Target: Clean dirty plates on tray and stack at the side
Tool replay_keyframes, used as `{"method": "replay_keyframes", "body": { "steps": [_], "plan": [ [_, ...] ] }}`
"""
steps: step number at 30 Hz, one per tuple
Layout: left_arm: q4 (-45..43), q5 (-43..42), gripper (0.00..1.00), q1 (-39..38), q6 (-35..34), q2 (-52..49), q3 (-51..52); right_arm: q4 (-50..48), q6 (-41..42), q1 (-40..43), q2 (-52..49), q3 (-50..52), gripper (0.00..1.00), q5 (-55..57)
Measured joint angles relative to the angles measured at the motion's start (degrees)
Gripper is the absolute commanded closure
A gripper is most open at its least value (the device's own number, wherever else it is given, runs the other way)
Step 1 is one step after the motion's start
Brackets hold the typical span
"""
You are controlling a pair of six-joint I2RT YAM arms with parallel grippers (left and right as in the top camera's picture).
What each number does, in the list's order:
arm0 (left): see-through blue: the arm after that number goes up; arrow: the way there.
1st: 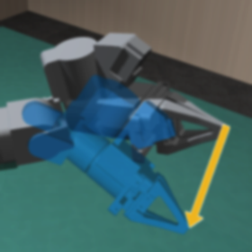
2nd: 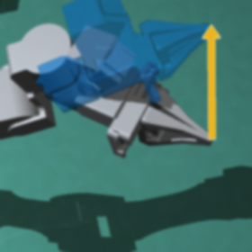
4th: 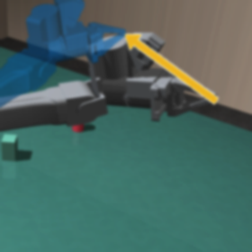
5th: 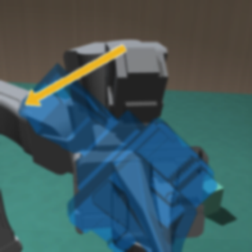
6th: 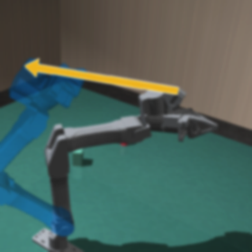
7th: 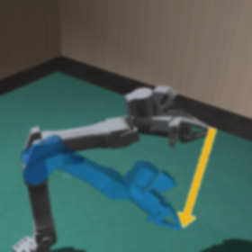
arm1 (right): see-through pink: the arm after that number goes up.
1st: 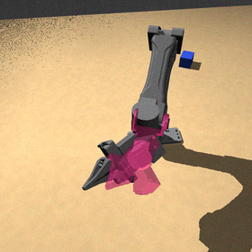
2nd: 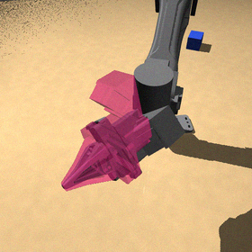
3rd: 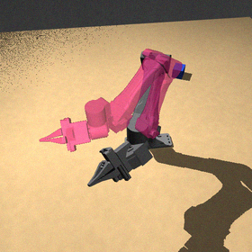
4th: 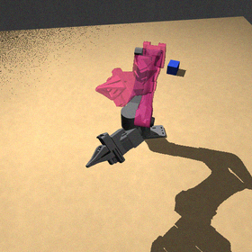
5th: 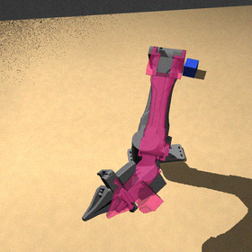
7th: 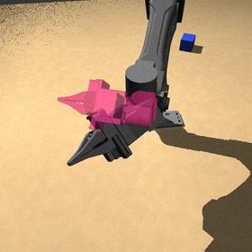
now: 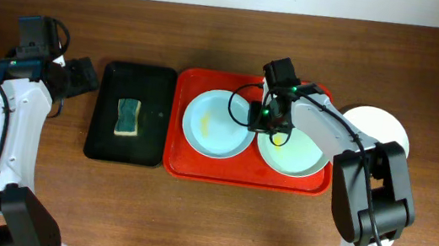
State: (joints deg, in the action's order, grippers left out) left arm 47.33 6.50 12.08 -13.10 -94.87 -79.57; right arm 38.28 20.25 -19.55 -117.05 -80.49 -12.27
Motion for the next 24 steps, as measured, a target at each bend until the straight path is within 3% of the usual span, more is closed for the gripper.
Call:
{"method": "replay_keyframes", "body": {
  "steps": [13,17,18,20,24],
  "plan": [
    [-2.7,-0.7,0.01,0.0,0.0,0.0,0.0,2.6,0.8,0.0,0.0,0.0,0.96,-1.5],
    [2.3,-13.5,0.0,0.0,0.0,0.0,0.0,3.1,0.8,0.0,0.0,0.0,0.96,-1.3],
    [3.7,-17.6,0.04,0.0,0.0,0.0,0.0,3.3,0.8,0.0,0.0,0.0,0.96,-1.3],
    [5.1,-21.2,0.32,-0.1,0.2,0.0,0.0,3.3,0.8,0.0,0.0,0.0,0.96,-1.2],
    [6.8,-24.4,0.44,-1.7,3.2,0.0,0.0,3.3,0.8,0.0,0.0,0.0,0.96,-1.2]
  ]
}}
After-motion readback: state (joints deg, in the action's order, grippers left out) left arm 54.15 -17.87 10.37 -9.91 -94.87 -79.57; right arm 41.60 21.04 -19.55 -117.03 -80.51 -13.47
